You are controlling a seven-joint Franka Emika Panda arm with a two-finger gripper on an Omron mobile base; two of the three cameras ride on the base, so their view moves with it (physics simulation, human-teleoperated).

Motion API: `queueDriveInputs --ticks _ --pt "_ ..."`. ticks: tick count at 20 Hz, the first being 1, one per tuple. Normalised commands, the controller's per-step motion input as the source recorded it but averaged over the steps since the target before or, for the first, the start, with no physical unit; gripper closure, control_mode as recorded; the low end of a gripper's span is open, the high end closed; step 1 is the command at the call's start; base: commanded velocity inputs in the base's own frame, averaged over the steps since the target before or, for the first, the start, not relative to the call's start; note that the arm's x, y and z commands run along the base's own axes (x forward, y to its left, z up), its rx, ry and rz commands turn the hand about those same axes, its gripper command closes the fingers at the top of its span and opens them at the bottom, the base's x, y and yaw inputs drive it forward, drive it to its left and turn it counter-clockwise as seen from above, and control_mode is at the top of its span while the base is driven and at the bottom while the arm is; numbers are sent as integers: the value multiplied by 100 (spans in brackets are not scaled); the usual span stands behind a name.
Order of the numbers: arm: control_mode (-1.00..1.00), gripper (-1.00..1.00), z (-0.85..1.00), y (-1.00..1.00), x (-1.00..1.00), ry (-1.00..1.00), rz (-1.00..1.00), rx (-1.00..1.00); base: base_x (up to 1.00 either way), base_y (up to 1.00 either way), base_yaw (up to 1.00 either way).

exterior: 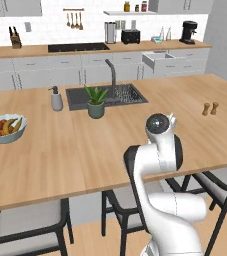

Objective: Take a straw from the drawer in front and place it inside the glass cup on the dining counter.

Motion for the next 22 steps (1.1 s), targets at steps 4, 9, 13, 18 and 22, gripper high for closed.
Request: queueDriveInputs --ticks 4,9,13,18,22 --pt "-100 100 29 -8 0 3 -8 -32 0 0 0" --pt "-100 100 22 -8 0 15 -3 -14 0 0 0" --pt "-100 100 0 -7 0 21 0 -7 0 0 0" --pt "-100 100 0 -5 21 4 0 -18 0 0 0" --pt "-100 100 1 -18 39 0 0 -16 0 0 0"
